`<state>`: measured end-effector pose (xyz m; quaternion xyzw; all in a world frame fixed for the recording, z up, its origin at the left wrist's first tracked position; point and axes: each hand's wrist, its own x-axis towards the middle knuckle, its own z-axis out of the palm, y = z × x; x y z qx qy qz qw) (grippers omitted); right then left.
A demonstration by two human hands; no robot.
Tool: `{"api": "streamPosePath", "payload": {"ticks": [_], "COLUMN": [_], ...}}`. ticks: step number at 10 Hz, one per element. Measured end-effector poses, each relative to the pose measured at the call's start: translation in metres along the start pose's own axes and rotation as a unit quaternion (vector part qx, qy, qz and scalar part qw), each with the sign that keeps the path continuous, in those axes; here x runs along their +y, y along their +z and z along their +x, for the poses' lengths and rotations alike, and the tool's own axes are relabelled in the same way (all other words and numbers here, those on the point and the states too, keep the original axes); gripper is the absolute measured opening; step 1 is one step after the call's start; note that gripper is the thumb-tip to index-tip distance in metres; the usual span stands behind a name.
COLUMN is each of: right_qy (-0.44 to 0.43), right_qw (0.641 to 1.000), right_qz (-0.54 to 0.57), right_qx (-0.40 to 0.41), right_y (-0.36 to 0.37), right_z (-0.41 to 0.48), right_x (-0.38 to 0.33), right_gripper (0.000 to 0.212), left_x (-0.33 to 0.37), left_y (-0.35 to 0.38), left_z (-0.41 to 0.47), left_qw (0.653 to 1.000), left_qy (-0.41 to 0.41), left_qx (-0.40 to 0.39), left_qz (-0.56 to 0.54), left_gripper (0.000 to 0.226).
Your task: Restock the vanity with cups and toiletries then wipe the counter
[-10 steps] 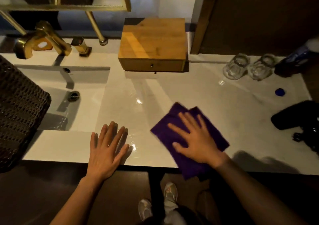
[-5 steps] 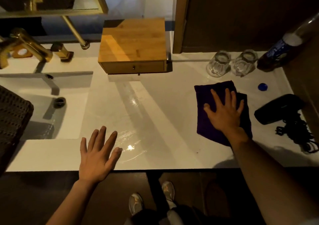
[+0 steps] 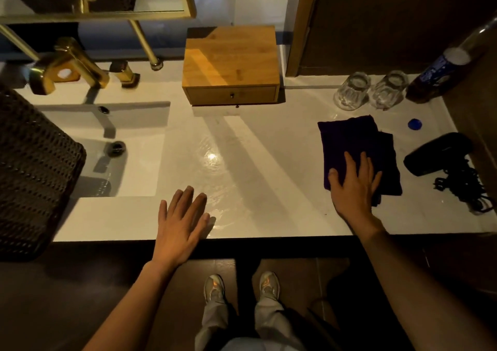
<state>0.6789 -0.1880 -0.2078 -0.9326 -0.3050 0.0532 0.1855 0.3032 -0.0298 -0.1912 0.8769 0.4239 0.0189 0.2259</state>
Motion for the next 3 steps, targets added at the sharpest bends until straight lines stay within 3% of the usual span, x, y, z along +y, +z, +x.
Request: {"api": "streamPosePath", "payload": {"ticks": [2, 3], "right_qy": [0.014, 0.064], "right_qw": [0.984, 0.980], "right_qz": [0.128, 0.144], "right_qx": [0.127, 0.123], "right_y": [0.006, 0.021], "right_z": [-0.127, -0.190], "right_x": [-0.017, -0.015], "right_gripper": [0.028, 0.019], "left_x": [-0.023, -0.043], "left_y": [0.010, 0.029], "left_z": [-0.079, -0.130], "left_qw": [0.994, 0.997], "left_qy": [0.032, -0.015], "left_qx": [0.086, 0.053], "left_qz": [-0.051, -0.048], "left_gripper": [0.049, 0.050]}}
